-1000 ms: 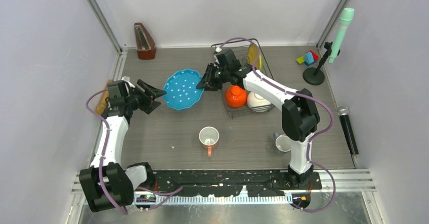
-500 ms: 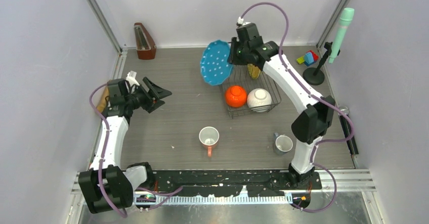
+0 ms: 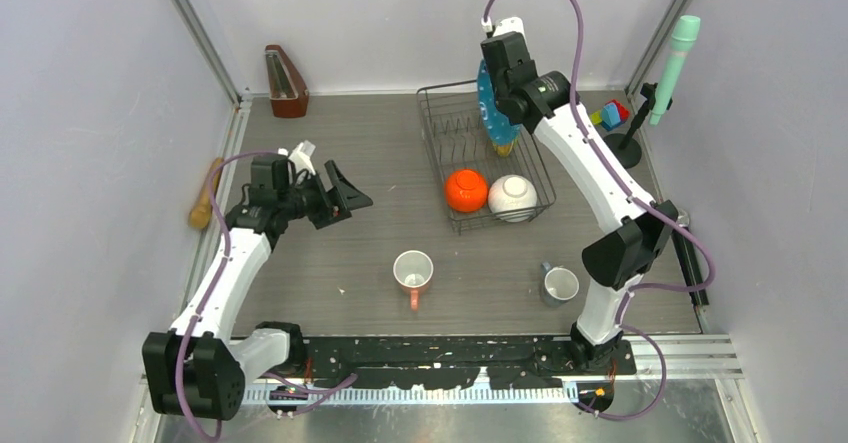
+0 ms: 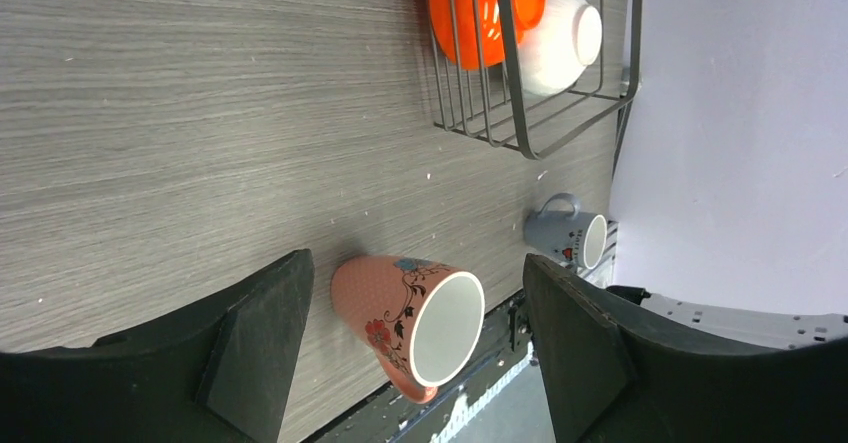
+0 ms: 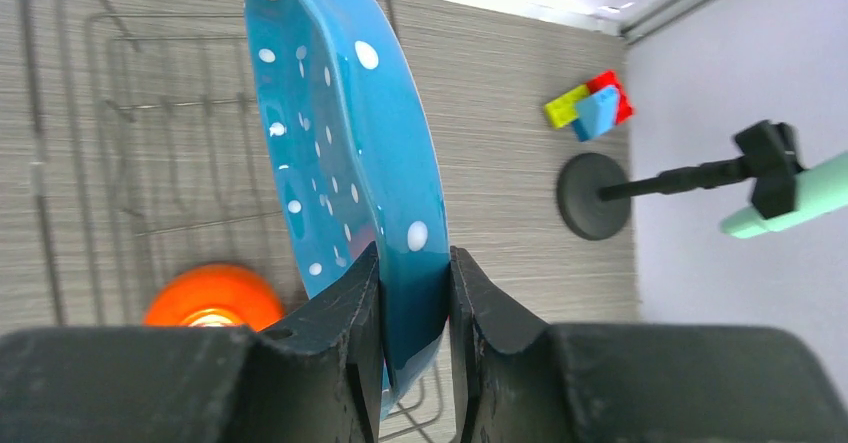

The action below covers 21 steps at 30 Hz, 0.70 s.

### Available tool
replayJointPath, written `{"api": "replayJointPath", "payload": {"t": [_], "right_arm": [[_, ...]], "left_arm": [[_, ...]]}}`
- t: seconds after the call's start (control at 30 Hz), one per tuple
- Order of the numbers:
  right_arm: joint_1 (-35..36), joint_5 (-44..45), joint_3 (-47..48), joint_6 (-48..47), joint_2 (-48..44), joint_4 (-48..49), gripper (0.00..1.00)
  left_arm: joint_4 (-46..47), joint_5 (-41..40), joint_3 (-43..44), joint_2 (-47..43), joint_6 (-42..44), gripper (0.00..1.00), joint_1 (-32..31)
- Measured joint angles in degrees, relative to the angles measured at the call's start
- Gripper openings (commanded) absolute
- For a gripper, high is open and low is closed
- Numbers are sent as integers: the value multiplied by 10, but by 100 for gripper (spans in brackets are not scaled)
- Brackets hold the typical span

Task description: Load the mixed dishes into the dish rack

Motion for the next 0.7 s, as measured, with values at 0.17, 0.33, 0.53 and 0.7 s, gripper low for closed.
{"api": "replayJointPath", "payload": {"t": [0.17,0.33,0.53,0.7], "right_arm": [[0,56,10,-41,31,2,0],[0,78,23,-60,77,1,0],[1,77,38,-63,118,4,0],[4,88,58,-61,136,4,0]], "left_arm": [[-2,-20,4,10,0,79,-24],[-3,-28,5,26,-1,79,-49],[-3,-35,5,29,-2,79,-69],[-3,-38,5,30,-2,79,-72]]}}
